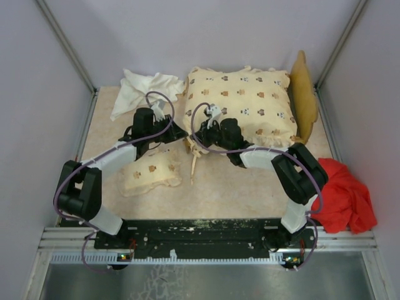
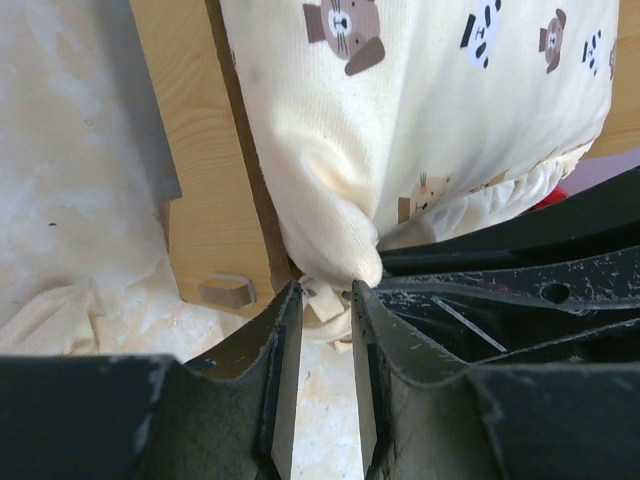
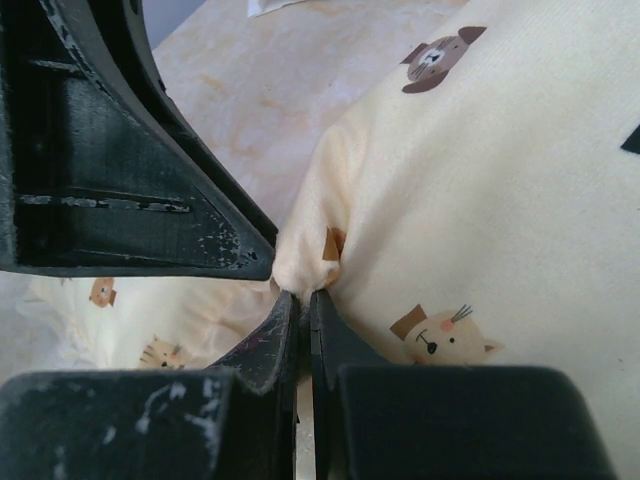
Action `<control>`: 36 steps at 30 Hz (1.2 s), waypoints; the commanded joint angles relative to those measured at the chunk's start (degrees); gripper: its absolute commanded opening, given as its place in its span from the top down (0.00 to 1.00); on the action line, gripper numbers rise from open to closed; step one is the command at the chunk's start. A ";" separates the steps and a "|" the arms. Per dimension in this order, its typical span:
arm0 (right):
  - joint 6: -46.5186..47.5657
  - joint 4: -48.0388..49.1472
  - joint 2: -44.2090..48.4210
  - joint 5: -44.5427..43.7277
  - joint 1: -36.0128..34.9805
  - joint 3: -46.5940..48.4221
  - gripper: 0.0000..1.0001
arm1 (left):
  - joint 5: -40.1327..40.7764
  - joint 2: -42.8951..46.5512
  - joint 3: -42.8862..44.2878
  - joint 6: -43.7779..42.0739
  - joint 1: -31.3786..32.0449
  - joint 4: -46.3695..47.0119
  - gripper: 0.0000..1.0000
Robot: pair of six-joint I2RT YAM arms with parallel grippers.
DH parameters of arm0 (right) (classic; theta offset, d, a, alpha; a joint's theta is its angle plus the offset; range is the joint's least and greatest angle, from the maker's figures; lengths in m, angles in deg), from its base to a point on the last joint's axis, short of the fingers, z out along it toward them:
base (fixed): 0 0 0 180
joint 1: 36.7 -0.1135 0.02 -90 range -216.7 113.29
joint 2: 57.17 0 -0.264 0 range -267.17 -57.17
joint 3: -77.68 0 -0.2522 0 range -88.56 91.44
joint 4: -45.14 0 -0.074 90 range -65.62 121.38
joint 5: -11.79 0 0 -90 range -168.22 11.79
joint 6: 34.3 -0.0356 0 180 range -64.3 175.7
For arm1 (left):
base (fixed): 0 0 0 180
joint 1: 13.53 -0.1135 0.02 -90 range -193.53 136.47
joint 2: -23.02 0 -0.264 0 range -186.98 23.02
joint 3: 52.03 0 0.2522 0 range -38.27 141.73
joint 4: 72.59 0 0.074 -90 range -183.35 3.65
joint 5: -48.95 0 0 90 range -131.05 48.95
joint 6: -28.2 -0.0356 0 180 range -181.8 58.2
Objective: Set up the pet bed
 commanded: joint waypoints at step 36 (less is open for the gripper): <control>-4.25 8.57 1.08 4.98 -0.60 -0.48 1.00 | 7.34 2.96 -20.01 28.92 3.89 31.89 0.63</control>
